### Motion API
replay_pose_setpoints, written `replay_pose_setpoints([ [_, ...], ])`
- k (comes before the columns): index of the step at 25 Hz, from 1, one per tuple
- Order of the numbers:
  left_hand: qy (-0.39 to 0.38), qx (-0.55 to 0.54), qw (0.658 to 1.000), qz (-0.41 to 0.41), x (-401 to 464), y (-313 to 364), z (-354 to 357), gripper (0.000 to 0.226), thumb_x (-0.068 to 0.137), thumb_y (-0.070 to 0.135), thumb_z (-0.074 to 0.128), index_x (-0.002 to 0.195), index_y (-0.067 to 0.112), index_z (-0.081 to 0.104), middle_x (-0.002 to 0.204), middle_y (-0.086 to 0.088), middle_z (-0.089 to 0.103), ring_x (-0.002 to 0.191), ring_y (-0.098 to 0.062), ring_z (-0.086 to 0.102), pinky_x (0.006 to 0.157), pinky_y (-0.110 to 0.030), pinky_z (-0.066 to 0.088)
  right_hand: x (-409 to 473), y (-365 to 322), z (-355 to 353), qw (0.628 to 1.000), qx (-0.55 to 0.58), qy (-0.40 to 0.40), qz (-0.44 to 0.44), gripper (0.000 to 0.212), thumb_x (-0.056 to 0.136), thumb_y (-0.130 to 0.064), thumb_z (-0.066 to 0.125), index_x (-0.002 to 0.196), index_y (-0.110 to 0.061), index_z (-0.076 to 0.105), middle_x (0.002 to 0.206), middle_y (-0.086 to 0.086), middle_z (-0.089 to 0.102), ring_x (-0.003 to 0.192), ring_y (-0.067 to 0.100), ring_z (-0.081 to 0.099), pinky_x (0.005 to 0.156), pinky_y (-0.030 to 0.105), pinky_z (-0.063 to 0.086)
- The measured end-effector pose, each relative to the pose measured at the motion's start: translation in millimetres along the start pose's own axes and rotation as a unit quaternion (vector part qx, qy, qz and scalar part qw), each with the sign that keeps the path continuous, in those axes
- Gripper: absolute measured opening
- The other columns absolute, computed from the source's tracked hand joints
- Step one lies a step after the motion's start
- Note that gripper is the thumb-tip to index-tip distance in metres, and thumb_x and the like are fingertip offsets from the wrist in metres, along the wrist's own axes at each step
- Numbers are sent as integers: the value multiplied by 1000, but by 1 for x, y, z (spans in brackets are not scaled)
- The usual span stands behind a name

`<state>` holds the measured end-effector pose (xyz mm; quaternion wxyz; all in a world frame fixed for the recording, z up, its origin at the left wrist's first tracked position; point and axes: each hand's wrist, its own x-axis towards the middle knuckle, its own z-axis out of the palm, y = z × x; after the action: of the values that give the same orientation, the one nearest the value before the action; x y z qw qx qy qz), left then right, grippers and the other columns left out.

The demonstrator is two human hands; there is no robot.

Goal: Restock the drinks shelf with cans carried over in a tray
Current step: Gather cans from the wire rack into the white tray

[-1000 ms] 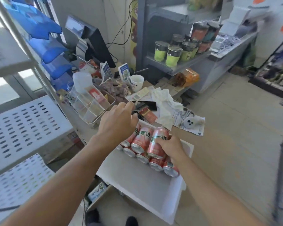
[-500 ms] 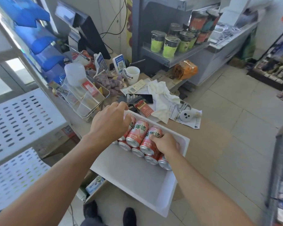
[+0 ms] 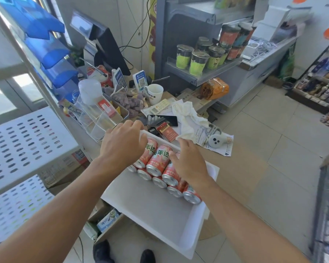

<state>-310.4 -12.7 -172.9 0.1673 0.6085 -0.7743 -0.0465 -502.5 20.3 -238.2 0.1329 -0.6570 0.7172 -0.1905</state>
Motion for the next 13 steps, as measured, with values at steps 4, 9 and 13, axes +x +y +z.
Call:
replay_pose_setpoints([
  [4, 53, 38, 998, -22, -4, -15, -26, 30, 95, 43, 46, 115, 24, 56, 116, 1, 63, 106, -22, 58, 89, -45, 46, 11, -43, -20, 980, -108, 79, -147, 53, 94, -42, 56, 139, -14, 47, 132, 6, 57, 119, 25, 54, 90, 38, 53],
  [9, 137, 48, 986, -84, -20, -45, -92, 36, 95, 42, 49, 124, 22, 55, 124, -2, 61, 110, -24, 58, 88, -44, 48, 33, -126, -50, 944, -70, 133, -294, 54, 92, -43, 60, 137, -16, 49, 130, 5, 61, 118, 25, 59, 92, 39, 51],
  [13, 198, 66, 963, -172, -44, -83, -146, 34, 94, 42, 47, 123, 24, 56, 124, 2, 59, 112, -22, 54, 84, -39, 43, 42, -205, -62, 909, -14, 125, -397, 53, 96, -49, 48, 139, -20, 41, 135, 4, 56, 121, 24, 56, 96, 40, 49],
])
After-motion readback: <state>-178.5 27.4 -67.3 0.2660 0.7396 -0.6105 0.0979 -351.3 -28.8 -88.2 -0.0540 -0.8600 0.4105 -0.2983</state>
